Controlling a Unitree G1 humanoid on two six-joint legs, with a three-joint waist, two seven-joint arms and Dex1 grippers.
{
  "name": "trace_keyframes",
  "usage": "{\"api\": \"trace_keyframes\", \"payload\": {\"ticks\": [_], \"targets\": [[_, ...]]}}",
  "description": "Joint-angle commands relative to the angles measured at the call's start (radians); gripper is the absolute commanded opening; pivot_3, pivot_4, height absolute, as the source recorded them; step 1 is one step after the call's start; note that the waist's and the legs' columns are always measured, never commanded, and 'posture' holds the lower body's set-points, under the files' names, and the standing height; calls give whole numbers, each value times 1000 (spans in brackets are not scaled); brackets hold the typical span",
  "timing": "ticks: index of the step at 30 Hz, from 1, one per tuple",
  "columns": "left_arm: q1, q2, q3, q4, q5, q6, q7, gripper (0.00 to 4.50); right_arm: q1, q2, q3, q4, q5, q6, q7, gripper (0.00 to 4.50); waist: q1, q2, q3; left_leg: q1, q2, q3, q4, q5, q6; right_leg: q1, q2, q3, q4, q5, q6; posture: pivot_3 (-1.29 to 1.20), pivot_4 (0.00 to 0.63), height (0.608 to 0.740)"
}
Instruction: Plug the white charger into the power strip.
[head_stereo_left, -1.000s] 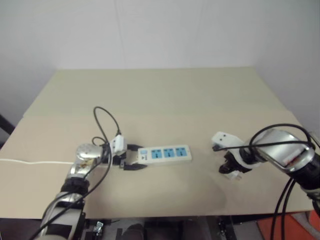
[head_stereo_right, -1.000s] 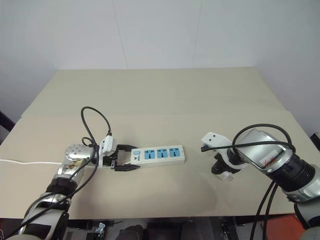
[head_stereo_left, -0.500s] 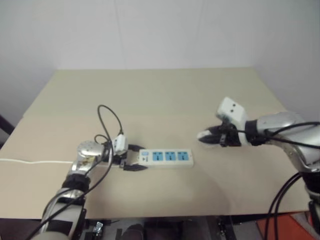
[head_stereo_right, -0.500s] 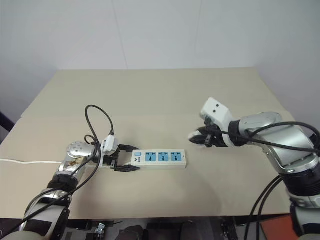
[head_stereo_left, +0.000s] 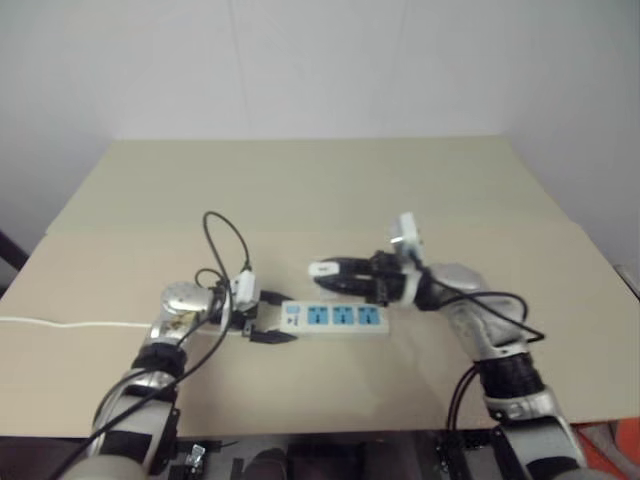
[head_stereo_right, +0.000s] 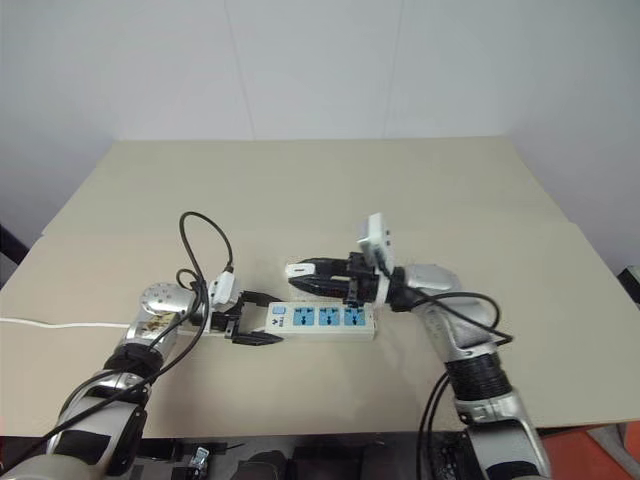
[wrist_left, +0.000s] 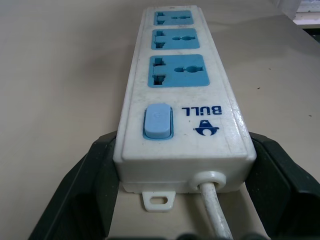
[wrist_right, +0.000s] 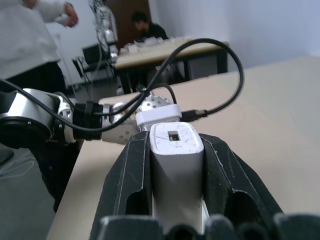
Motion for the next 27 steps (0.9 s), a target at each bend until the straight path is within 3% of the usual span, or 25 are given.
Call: {"api": "trace_keyframes", "payload": {"ticks": [1,9,27], "targets": [[-18,-6,-7,1,-1,-18,-2,3267,-15,50,-13,88,-5,-104,38,1110,0,0,0,0,0,0,0,0,0,0,0,0,0,0,0,0,150,740],[-26,-14,-5,8,-7,-14,-6,3267,-18,109,2,259,-70,-239,89,1110,-2,1,0,0,0,0,0,0,0,-1,1,0,1,0,0,0,150,740],[-32,-16,-2,16,-11,-16,-10,3267,-62,127,-36,441,-121,-298,102,1110,-5,1,0,0,0,0,0,0,0,-5,1,3,7,0,0,0,150,740]]}}
